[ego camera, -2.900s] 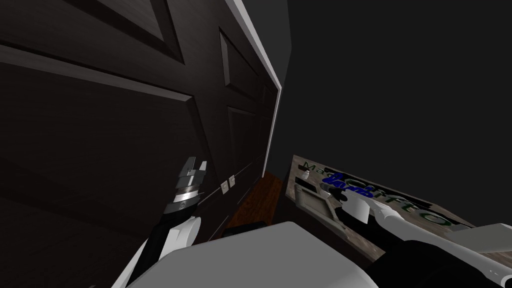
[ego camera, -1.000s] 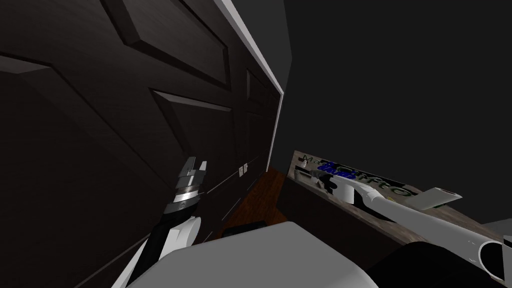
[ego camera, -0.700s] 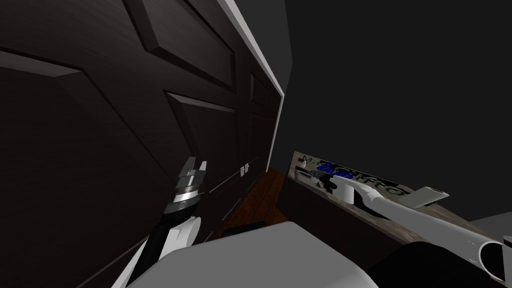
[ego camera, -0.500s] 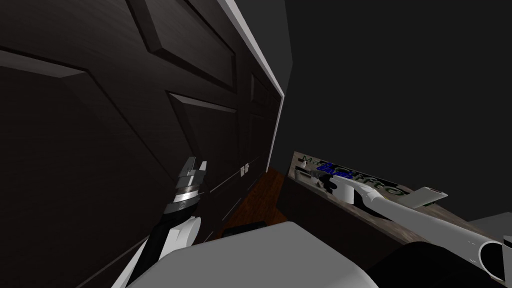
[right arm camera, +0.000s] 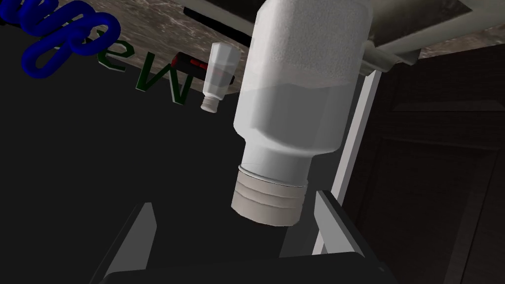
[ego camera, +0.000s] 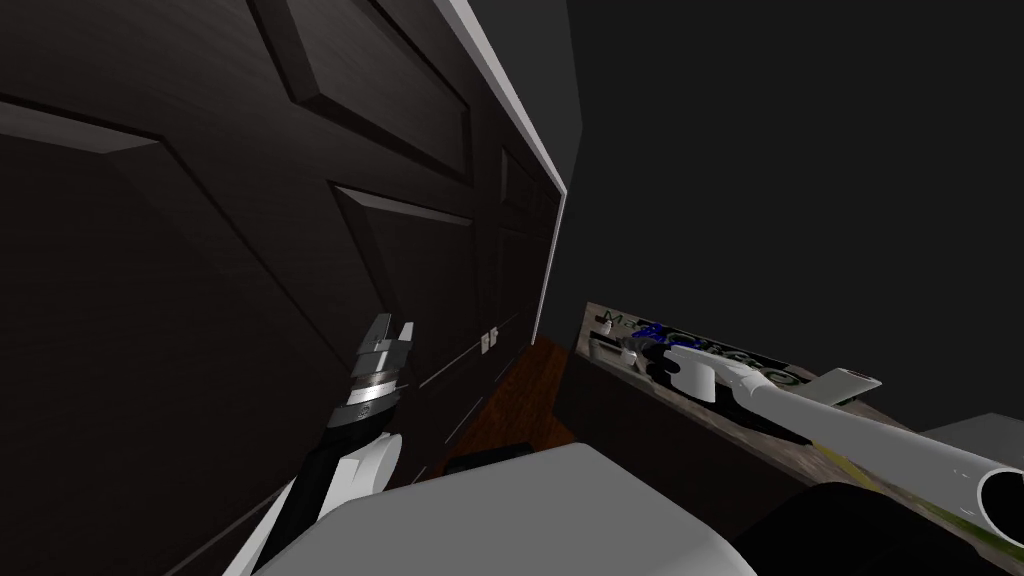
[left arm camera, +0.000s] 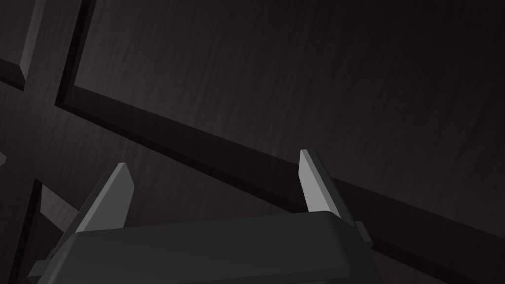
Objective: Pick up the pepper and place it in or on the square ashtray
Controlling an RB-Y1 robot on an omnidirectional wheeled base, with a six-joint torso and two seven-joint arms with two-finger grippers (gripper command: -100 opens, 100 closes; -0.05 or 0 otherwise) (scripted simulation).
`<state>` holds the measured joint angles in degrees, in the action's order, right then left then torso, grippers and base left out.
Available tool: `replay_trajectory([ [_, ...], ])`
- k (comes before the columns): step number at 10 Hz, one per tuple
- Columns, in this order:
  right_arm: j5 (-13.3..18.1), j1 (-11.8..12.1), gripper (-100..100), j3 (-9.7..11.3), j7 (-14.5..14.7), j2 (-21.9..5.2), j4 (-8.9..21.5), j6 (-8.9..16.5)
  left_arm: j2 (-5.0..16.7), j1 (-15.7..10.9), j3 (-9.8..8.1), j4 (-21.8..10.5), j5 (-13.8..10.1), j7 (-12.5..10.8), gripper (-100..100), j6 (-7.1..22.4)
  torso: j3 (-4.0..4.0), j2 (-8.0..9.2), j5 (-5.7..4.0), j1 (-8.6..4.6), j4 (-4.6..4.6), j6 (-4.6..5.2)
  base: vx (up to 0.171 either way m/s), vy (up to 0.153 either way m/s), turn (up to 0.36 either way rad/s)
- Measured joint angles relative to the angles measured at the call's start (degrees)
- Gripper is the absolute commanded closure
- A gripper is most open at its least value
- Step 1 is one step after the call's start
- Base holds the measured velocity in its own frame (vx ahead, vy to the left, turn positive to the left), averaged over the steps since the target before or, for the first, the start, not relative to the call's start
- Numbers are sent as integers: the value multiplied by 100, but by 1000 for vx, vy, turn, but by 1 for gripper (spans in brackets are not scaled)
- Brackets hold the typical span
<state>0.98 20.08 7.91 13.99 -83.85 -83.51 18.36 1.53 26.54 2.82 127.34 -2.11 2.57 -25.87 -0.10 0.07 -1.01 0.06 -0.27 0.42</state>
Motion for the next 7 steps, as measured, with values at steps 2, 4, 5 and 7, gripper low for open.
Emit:
replay_trajectory([
  [2, -190, 18, -100, 24, -65, -293, 63, -141, 0, 0, 0, 0, 0, 0, 0, 0, 0, 0, 0, -1, 0, 0, 17, 43, -34],
  [4, -338, 121, -100, -22, -136, -564, 67, -266, 0, 0, 0, 0, 0, 0, 0, 0, 0, 0, -1, -3, 0, 0, 13, 35, -38],
  [5, -423, 127, -100, -10, -173, -699, 84, -316, 0, 0, 0, 0, 0, 0, 0, 0, 1, 2, -1, -4, 0, 0, 12, 35, -36],
  [7, -527, 142, 0, 1, -212, -859, 77, -365, 0, 0, 0, 0, 0, 0, 0, 0, 1, 3, -4, -11, 0, -1, 3, 8, -4],
])
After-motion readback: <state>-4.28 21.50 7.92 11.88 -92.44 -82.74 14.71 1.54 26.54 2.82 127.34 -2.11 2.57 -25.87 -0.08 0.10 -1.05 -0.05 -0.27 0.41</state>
